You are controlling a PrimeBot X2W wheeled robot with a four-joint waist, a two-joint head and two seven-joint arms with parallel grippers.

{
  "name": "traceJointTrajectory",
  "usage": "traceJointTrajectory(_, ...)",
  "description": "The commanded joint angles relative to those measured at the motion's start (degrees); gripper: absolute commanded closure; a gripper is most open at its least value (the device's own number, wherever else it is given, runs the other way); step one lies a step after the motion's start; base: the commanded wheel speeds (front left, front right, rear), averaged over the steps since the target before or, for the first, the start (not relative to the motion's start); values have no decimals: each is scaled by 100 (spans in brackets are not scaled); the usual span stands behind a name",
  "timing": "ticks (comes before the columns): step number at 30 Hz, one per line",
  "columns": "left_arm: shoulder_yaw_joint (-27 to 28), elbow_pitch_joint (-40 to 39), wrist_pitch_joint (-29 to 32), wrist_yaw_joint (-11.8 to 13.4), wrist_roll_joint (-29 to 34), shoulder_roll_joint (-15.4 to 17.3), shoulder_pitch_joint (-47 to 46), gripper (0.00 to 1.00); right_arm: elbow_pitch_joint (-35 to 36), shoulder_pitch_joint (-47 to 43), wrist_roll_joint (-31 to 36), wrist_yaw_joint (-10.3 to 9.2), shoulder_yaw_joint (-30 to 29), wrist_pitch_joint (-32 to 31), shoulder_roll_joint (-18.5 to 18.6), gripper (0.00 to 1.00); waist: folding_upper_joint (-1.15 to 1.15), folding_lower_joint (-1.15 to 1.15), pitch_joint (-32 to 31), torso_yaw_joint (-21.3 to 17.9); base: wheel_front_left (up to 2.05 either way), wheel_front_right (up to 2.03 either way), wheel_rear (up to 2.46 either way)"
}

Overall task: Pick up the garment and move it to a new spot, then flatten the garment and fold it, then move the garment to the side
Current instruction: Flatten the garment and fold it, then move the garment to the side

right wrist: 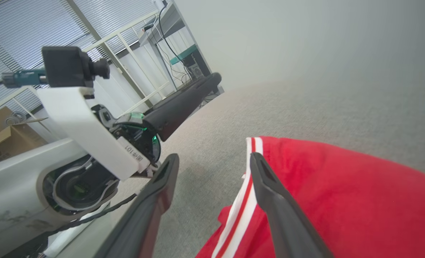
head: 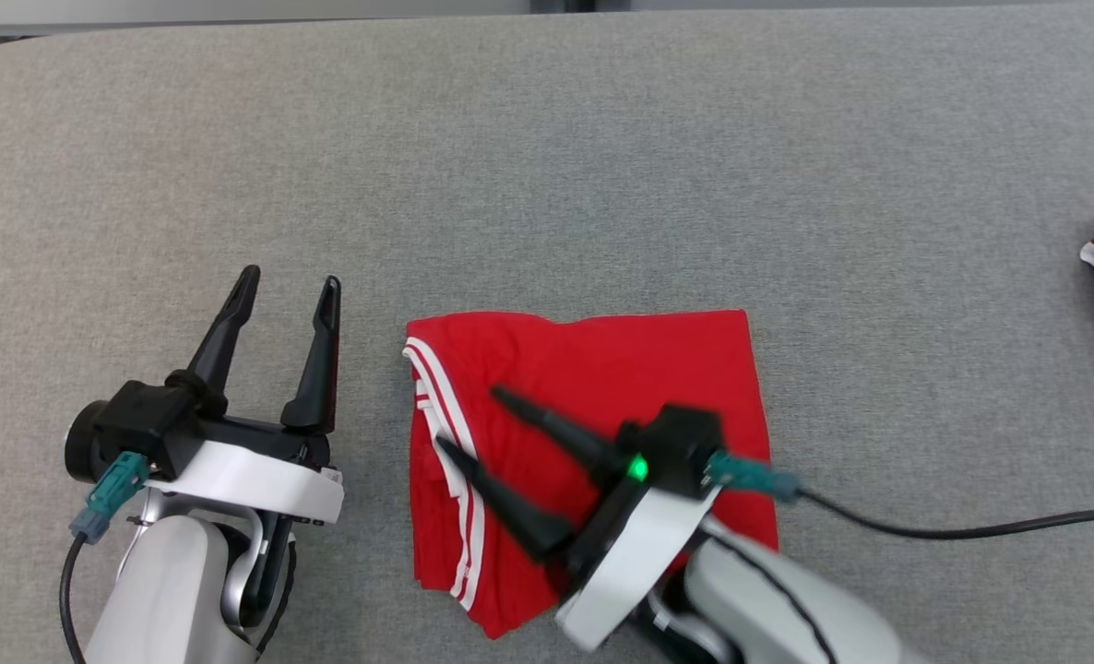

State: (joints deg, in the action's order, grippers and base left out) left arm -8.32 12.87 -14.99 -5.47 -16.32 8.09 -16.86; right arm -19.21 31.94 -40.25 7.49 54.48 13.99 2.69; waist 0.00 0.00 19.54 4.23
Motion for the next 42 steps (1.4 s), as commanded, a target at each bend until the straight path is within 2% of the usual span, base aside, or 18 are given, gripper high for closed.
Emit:
traceJointTrajectory(1,59,-44,-19,23,40,30,-4,0,64,43,204,1,-227,71,88,0,0,0,-32,-49,0,0,0)
traceJointTrajectory(11,283,-247,-19,164,170,141,258,0,987,-752,1531,1,-2911,121,503,0,0,0,-256,-323,0,0,0)
traceJointTrajectory(18,365,-328,-19,251,185,192,475,0,1421,-1517,2106,1,-4284,-269,731,0,0,0,-464,-364,0,0,0)
traceJointTrajectory(26,372,-390,7,308,173,273,703,0,1662,-2299,2344,1,-4946,-764,811,0,0,0,-678,-310,0,0,0)
traceJointTrajectory(38,316,-585,173,415,150,325,898,0,1822,-2489,2343,1,-5062,-967,679,0,0,0,-803,-302,0,0,0)
traceJointTrajectory(42,268,-648,210,432,166,319,834,0,1683,-2390,2266,1,-4839,-1234,732,0,0,0,-748,-256,0,0,0)
